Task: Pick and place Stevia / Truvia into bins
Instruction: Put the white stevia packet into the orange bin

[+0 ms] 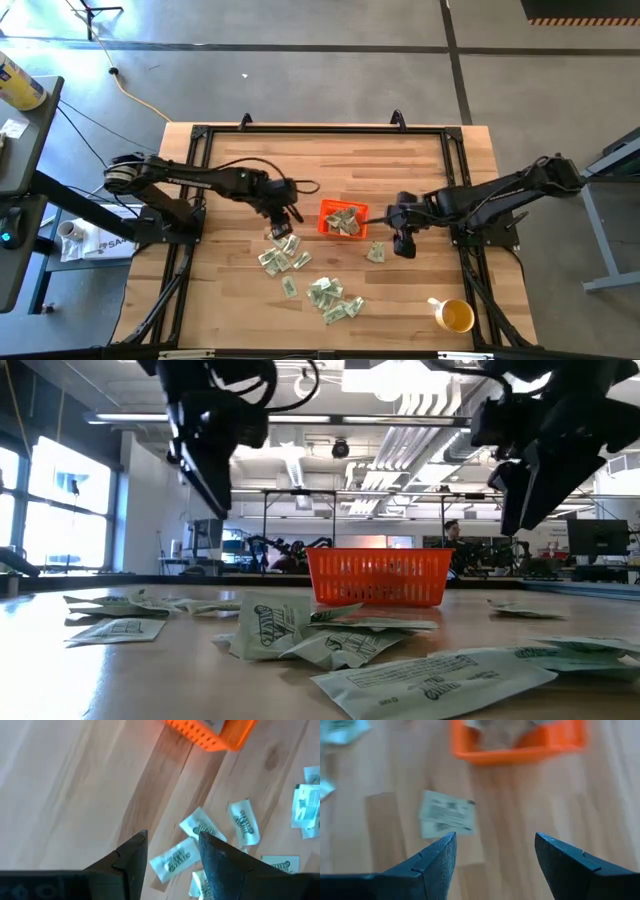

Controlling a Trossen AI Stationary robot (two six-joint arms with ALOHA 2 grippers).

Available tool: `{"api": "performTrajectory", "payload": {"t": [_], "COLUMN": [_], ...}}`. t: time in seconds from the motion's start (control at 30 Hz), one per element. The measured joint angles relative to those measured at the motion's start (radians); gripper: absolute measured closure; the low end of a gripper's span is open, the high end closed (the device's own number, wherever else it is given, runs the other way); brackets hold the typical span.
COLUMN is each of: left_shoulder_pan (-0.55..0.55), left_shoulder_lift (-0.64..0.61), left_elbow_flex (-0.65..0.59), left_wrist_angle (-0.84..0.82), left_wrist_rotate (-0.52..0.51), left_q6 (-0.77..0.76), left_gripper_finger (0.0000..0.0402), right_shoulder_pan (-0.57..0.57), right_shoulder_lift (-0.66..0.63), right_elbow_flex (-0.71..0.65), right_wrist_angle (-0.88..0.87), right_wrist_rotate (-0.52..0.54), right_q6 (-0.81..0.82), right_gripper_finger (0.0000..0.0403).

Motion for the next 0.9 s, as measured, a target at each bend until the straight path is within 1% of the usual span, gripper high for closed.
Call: {"api": "performTrajectory", "payload": {"t": [0.1, 0.23, 0.3, 0.43, 0.67, 0.9], "left_shoulder_pan": [-0.016, -0.024, -0.023, -0.023, -0.021, -0.021], "left_shoulder_lift": [-0.036, -0.068, -0.075, -0.076, -0.076, -0.076], "left_elbow_flex": [-0.067, -0.139, -0.162, -0.174, -0.174, -0.174], "left_wrist_angle": [0.028, 0.062, 0.07, 0.079, 0.13, 0.166], "left_wrist_rotate": [-0.007, -0.01, -0.01, -0.011, -0.017, -0.018], "left_q6": [-0.062, -0.147, -0.18, -0.194, -0.193, -0.195], "left_gripper_finger": [0.0191, 0.019, 0.019, 0.019, 0.019, 0.019], "right_shoulder_pan": [0.018, 0.039, 0.048, 0.067, 0.082, 0.079], "right_shoulder_lift": [0.0, 0.0, 0.0, 0.002, 0.022, 0.123], "right_elbow_flex": [-0.036, -0.075, -0.104, -0.159, -0.241, -0.249], "right_wrist_angle": [0.099, 0.19, 0.242, 0.349, 0.485, 0.593], "right_wrist_rotate": [-0.023, -0.024, -0.044, -0.105, -0.086, -0.104], "right_q6": [-0.08, -0.131, -0.136, -0.135, -0.12, -0.026], "right_gripper_finger": [0.0144, 0.0144, 0.0144, 0.0144, 0.0144, 0.0144]}}
